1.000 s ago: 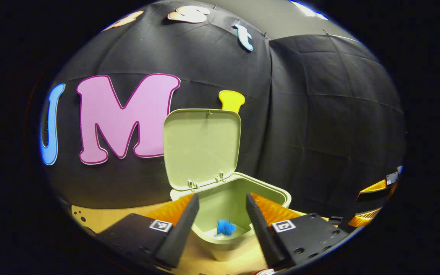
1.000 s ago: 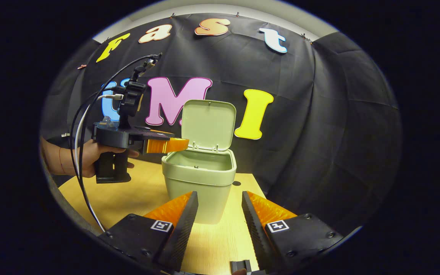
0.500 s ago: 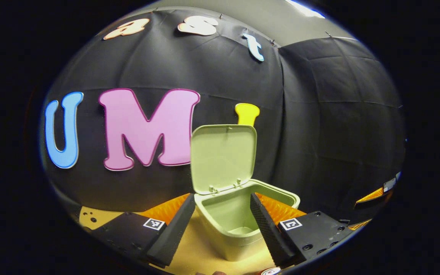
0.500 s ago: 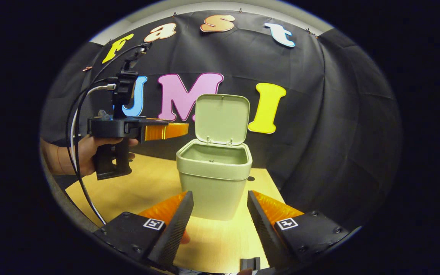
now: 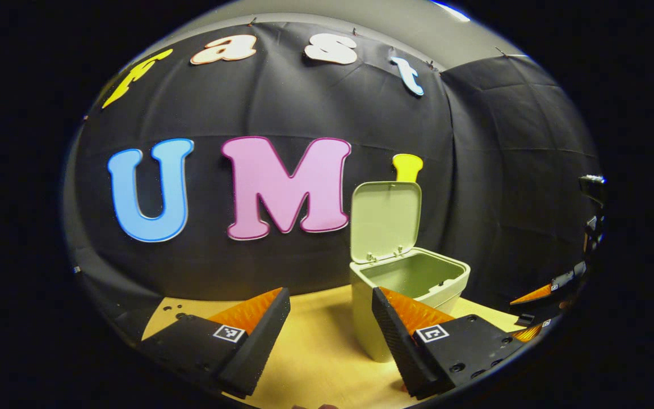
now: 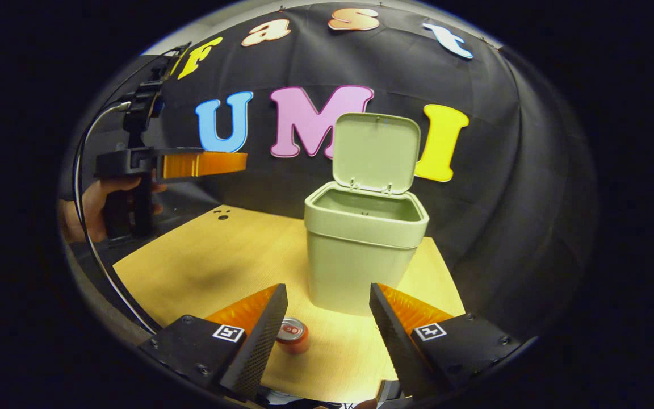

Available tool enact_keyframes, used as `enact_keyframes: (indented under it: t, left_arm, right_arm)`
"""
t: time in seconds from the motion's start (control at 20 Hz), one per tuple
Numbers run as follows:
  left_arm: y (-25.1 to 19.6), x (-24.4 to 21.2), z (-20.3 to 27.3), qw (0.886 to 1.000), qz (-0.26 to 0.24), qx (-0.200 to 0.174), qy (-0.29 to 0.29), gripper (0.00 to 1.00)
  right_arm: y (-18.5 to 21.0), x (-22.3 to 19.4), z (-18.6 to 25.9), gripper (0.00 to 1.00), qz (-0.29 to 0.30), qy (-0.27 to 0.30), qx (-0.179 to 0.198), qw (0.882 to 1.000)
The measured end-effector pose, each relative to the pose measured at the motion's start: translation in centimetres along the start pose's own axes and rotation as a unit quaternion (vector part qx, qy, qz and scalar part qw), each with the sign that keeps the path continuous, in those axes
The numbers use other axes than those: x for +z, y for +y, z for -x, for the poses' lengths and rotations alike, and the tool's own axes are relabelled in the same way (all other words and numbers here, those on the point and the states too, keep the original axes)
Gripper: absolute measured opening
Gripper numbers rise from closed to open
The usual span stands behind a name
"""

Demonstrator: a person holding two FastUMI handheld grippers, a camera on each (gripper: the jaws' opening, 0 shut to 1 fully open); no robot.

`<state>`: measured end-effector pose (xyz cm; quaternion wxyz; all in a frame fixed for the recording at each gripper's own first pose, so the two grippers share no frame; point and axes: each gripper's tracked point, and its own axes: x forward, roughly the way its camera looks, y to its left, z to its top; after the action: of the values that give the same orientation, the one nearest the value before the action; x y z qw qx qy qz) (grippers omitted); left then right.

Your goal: Press the lid of the desktop garbage bin to open it, pick up the crumpled paper on the desktop and throw it into the bin, then pick up the pop can on the desktop and drop it into the bin, and finally close the garbage bin lid.

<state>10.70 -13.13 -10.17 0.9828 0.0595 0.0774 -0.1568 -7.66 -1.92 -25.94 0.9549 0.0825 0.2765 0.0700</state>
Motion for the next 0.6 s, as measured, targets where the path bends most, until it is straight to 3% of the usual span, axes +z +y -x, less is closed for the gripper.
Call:
enact_keyframes:
  t: [0.6]
  left_arm:
    - [6.2, -3.5, 8.0, 0.998, 0.017, 0.054, 0.025, 0.94]
  right_arm:
    - [3.7, -6.8, -4.3, 0.95, 0.030, 0.086, 0.028, 0.995]
